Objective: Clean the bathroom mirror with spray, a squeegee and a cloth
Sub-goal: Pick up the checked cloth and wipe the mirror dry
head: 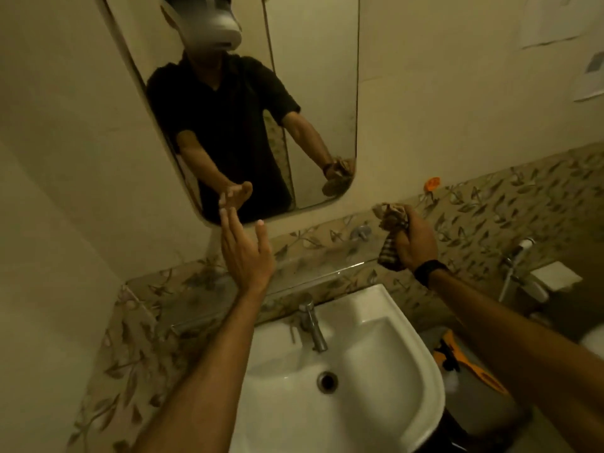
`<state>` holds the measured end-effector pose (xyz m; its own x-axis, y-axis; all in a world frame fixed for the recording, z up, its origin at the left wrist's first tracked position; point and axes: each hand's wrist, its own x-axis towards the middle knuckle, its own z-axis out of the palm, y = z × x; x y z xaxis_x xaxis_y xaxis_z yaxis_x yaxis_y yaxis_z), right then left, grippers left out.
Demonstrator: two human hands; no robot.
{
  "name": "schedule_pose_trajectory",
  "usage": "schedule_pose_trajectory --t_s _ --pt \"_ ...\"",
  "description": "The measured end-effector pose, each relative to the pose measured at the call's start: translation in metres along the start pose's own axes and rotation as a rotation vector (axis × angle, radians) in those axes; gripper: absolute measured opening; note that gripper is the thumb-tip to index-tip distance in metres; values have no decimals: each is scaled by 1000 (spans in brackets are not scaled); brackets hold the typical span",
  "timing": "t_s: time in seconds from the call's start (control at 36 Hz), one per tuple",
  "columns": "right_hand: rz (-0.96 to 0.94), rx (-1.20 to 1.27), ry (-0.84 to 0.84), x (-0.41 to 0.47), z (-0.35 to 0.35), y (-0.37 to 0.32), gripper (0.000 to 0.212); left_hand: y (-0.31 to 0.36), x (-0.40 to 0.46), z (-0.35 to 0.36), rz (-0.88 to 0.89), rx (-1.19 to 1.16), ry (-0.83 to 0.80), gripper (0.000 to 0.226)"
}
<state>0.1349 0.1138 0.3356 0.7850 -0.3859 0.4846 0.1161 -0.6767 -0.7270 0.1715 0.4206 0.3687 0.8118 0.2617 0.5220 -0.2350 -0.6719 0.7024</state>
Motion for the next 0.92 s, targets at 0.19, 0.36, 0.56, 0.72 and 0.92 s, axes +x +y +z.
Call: schedule_pose_trajectory --t_s 0.19,0.36,0.56,0.72,0.92 --pt "370 7 162 -70 -48 48 40 22 -118 57 160 -154 -319 64" --pt "627 60 125 -134 -78 97 50 33 -216 95 292 -202 -661 56" --pt "913 4 -134 -174 -99 177 41 24 -307 131 231 -111 -1163 51" --pt "1128 5 -218 -197 -97 279 41 25 -366 167 21 27 -1402 49" --pt "1235 -1 -354 -204 -72 357 33 41 -416 224 -98 137 -1480 50"
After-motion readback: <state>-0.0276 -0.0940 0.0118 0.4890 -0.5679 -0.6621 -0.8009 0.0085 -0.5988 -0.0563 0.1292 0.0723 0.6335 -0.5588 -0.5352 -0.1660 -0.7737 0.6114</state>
